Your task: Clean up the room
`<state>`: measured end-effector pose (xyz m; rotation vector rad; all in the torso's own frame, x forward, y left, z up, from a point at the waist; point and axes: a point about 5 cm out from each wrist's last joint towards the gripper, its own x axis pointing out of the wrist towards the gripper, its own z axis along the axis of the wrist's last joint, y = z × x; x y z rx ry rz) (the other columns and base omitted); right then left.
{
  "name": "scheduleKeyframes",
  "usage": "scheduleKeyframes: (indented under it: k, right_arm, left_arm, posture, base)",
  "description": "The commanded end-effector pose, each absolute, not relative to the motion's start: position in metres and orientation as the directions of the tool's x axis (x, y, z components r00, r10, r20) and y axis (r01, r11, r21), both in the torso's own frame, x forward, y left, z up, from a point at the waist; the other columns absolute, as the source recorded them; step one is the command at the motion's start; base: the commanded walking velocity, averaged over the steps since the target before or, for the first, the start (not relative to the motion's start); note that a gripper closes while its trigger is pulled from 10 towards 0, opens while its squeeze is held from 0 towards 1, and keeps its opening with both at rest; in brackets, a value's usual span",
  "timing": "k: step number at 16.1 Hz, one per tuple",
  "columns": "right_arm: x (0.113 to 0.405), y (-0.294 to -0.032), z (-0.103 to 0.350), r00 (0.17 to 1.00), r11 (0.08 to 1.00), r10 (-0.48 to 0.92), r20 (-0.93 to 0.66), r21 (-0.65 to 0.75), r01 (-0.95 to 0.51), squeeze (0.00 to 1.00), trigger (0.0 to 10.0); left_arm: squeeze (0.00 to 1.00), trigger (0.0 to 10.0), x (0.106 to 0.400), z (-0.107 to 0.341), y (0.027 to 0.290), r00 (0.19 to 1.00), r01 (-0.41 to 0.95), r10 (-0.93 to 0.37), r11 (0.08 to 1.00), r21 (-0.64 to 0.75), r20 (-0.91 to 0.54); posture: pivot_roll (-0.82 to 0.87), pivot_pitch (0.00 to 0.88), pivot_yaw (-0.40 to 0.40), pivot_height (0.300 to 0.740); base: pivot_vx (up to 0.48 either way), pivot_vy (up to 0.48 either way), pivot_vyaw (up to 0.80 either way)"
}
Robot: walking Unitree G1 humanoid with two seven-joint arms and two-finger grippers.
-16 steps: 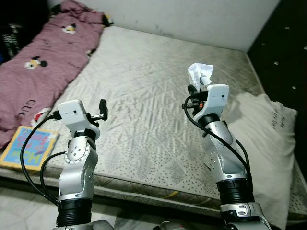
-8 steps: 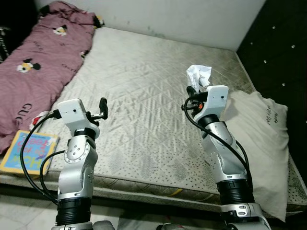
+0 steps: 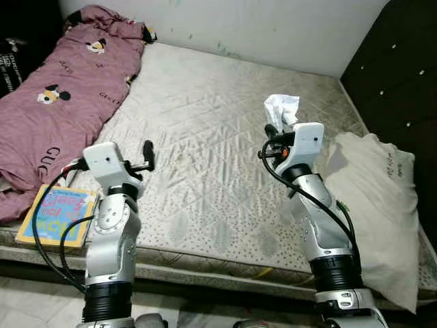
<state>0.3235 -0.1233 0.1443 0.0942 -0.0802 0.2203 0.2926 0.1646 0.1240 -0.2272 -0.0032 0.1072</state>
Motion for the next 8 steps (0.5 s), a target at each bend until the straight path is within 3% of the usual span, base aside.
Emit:
scheduleKeyframes:
  k: [1,2,8]
  right_arm:
    - [0.3261,-0.1263,0.1447,0.974,0.973,0.211,0.078,0.080,-0.217,0.00,10.0]
    - [0.3262,-0.1264,0.1448,0.974,0.973,0.211,0.077,0.081,-0.217,0.00,10.0]
    - [0.3267,-0.1269,0.1441,0.974,0.972,0.214,0.074,0.083,-0.219,0.00,10.0]
  left_arm:
    - [0.00,10.0,0.2936,0.1244,0.1609,0.996,-0.088,0.090,0.971,-0.221,-0.004]
    - [0.00,10.0,0.2936,0.1246,0.1607,0.996,-0.088,0.089,0.971,-0.222,-0.004]
    - [0.00,10.0,0.2945,0.1249,0.1600,0.996,-0.088,0.090,0.969,-0.229,-0.004]
  posture:
    - [0.08,0.000,-0.119,0.740]
    - [0.08,0.000,-0.119,0.740]
    - [0.07,0.000,-0.121,0.740]
  base:
    - [0.000,0.480,-0.80]
    - [0.000,0.480,-0.80]
    - [0.000,0.480,0.00]
